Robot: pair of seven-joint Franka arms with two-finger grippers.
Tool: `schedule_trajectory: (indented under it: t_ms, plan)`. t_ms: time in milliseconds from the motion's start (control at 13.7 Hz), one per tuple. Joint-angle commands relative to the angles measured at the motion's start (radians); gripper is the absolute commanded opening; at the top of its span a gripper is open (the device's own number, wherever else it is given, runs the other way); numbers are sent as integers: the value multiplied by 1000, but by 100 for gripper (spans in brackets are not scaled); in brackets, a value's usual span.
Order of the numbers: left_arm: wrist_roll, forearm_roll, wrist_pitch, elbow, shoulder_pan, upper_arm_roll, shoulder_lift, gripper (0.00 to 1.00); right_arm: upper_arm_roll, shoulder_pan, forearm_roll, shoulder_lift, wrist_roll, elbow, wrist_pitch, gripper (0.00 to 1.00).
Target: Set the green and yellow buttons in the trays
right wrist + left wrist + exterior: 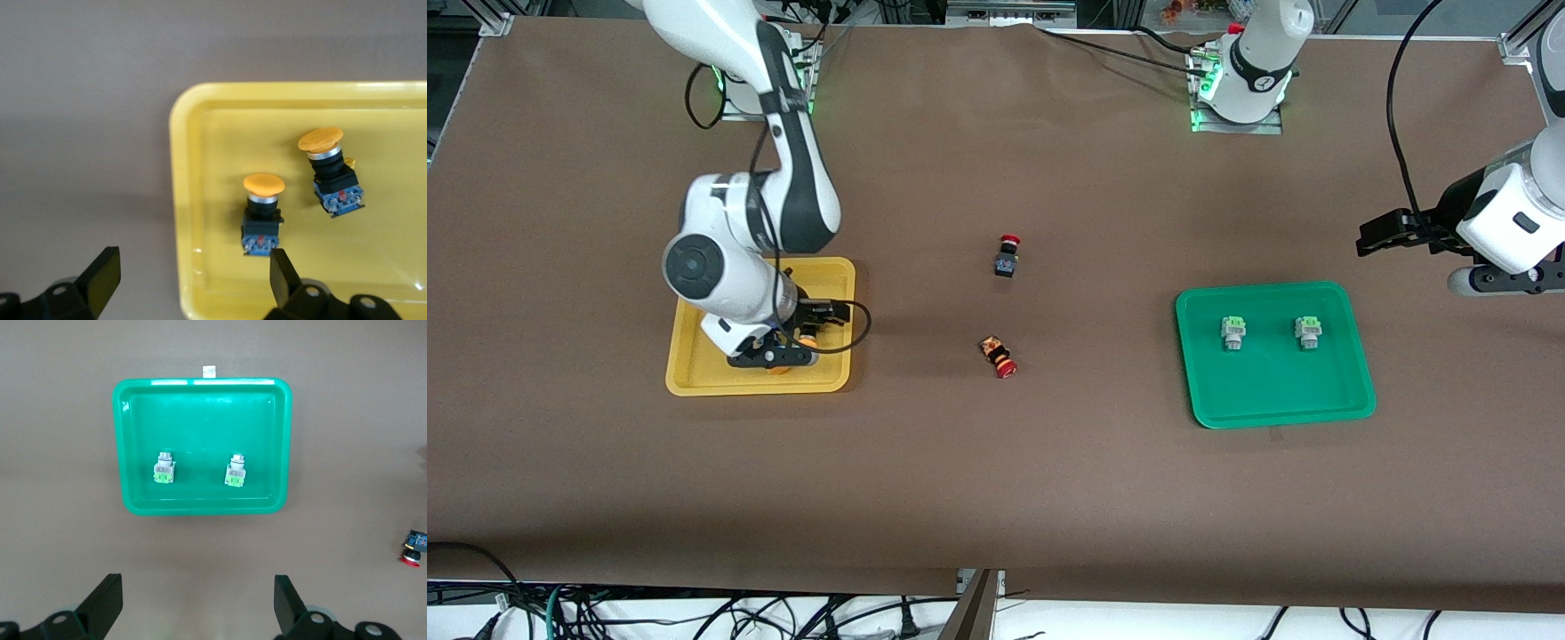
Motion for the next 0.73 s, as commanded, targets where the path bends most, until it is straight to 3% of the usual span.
schedule_trajectory:
  t_ms: [0,292,365,658]
  plan:
    - [4,23,-1,41,-11,0,22,100,-12,8,-103,-169,19,-26,-59,99]
    - [7,18,-5,41,-2,0,22,100,-19,-1,-227,-288,24,-20,-180,99]
    - [7,18,-5,41,-2,0,22,100,5,-44,-261,-309,22,15,-218,99]
    - [4,15,-5,45,-8,2,23,100,313,-371,-353,-367,22,80,-306,99]
